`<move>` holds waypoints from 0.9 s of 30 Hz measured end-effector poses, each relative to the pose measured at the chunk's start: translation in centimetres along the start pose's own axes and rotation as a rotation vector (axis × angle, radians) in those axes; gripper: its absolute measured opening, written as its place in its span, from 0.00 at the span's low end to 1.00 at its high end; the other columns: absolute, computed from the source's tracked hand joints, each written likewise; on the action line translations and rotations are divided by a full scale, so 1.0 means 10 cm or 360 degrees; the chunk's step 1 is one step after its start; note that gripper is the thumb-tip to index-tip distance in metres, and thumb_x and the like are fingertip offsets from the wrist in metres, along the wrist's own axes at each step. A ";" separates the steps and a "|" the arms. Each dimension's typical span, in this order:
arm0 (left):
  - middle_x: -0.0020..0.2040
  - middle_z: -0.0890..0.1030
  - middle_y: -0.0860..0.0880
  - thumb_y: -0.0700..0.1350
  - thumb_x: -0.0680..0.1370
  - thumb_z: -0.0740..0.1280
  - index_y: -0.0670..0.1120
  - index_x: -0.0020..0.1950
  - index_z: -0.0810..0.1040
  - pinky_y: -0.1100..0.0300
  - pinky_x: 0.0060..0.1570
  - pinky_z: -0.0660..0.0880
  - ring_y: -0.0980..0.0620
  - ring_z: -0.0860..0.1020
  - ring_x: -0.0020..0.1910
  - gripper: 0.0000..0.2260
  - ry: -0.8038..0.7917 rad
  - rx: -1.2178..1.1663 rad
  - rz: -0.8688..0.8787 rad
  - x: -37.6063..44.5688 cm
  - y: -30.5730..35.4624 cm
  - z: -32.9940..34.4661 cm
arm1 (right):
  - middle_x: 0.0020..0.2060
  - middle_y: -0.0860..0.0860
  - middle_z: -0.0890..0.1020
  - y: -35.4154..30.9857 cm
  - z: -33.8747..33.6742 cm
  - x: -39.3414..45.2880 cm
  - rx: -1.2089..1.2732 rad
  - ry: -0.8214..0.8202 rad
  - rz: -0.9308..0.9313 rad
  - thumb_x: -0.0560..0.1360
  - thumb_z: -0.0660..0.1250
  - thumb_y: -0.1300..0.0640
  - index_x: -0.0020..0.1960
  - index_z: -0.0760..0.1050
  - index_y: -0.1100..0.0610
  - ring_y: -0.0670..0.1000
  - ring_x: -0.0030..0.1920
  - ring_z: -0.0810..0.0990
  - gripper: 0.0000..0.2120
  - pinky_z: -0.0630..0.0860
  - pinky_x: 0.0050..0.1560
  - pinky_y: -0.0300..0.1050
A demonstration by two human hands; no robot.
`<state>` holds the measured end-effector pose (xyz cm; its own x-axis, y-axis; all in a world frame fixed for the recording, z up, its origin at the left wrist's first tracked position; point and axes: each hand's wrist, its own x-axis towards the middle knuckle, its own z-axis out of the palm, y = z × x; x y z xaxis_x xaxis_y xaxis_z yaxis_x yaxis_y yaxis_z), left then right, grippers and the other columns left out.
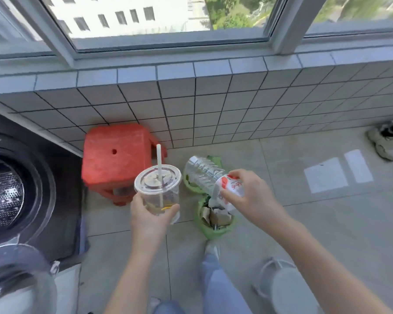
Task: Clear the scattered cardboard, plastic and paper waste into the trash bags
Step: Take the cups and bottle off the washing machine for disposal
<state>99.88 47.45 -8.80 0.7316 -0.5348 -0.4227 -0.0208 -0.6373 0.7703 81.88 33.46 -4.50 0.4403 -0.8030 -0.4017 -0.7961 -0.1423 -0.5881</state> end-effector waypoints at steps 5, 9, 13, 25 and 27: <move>0.52 0.77 0.51 0.51 0.61 0.80 0.50 0.56 0.70 0.52 0.52 0.74 0.48 0.76 0.52 0.28 -0.0138 0.0017 -0.0064 0.63 -0.18 0.84 | 0.61 0.51 0.76 0.62 0.25 0.75 0.0070 -0.0224 0.0181 0.76 0.63 0.45 0.68 0.66 0.49 0.52 0.62 0.73 0.23 0.69 0.58 0.44; 0.55 0.77 0.51 0.49 0.62 0.80 0.53 0.71 0.57 0.53 0.58 0.71 0.50 0.76 0.56 0.44 -0.0212 -0.0021 -0.0071 1.15 -0.55 1.42 | 0.63 0.50 0.77 1.08 0.63 1.27 0.0172 -0.0261 0.0345 0.78 0.61 0.50 0.68 0.70 0.47 0.51 0.63 0.74 0.18 0.66 0.54 0.39; 0.54 0.75 0.53 0.47 0.65 0.79 0.57 0.76 0.43 0.57 0.59 0.64 0.52 0.70 0.57 0.54 -0.0239 0.0109 -0.0012 1.75 -0.98 1.86 | 0.62 0.51 0.78 1.56 1.12 1.80 0.0234 -0.0281 0.0554 0.77 0.64 0.52 0.66 0.73 0.50 0.52 0.63 0.75 0.18 0.68 0.58 0.41; 0.65 0.74 0.47 0.47 0.63 0.80 0.55 0.71 0.54 0.60 0.55 0.67 0.47 0.74 0.62 0.45 -0.0322 0.0342 0.0058 3.34 -2.23 3.08 | 0.57 0.58 0.79 2.55 2.59 3.41 0.0088 -0.0431 0.0746 0.75 0.65 0.48 0.66 0.72 0.58 0.57 0.54 0.78 0.22 0.71 0.50 0.45; 0.66 0.73 0.47 0.48 0.64 0.79 0.55 0.72 0.53 0.59 0.55 0.67 0.47 0.74 0.62 0.46 -0.0362 0.0356 0.0090 3.50 -2.38 3.25 | 0.48 0.57 0.80 2.63 2.76 3.61 0.0012 -0.0430 0.0751 0.76 0.64 0.48 0.63 0.72 0.60 0.57 0.48 0.78 0.21 0.71 0.45 0.45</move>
<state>103.87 25.84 -57.47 0.5546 -0.6668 -0.4977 -0.2247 -0.6960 0.6820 88.29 16.71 -53.83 0.1278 -0.6013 -0.7887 -0.9305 0.2025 -0.3052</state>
